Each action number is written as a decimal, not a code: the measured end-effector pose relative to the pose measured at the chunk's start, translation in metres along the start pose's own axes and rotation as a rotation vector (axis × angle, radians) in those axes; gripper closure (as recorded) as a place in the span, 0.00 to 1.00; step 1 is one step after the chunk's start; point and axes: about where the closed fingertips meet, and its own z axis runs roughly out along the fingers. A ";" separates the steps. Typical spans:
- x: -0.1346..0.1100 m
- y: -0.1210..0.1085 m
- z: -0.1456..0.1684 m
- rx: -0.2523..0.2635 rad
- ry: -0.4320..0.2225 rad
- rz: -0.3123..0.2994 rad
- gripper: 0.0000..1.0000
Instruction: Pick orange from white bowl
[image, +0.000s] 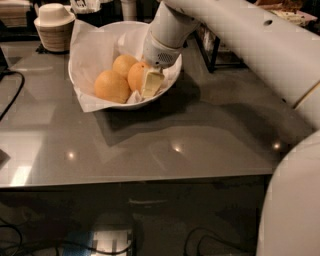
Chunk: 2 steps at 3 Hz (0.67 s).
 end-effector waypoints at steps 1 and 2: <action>-0.007 -0.002 -0.032 0.122 -0.032 -0.025 1.00; -0.011 -0.002 -0.053 0.193 -0.050 -0.040 1.00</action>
Offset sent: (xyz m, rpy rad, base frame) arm -0.0126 -0.0183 0.0794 0.1086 -0.2750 -0.0375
